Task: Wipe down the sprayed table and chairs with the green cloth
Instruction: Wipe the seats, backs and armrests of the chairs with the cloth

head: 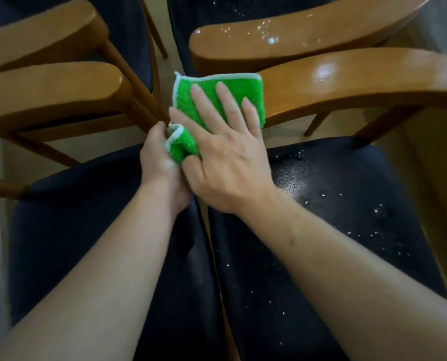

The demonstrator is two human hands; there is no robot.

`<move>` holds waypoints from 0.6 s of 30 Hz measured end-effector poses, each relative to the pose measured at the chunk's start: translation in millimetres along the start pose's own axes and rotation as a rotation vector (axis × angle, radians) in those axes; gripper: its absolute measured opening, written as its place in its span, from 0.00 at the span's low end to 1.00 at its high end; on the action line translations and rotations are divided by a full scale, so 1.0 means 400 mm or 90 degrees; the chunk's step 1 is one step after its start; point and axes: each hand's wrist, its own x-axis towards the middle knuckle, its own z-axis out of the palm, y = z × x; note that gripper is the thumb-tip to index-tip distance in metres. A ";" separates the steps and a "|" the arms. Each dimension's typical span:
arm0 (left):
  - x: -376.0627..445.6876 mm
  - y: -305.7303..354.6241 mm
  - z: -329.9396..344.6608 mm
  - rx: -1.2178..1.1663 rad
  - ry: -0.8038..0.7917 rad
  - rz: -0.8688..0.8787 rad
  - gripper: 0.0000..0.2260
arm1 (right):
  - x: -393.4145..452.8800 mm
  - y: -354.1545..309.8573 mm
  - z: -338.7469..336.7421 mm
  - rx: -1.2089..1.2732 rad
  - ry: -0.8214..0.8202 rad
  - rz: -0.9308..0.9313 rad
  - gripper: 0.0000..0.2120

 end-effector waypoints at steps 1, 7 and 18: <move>0.001 0.003 -0.007 0.008 -0.006 -0.003 0.18 | -0.001 0.013 -0.001 0.015 -0.003 -0.020 0.30; -0.015 0.048 0.060 0.258 0.063 0.090 0.17 | -0.019 0.243 -0.069 -0.033 0.012 0.098 0.27; 0.006 0.050 0.110 0.276 0.163 0.076 0.15 | 0.014 0.250 -0.060 -0.043 0.106 0.379 0.29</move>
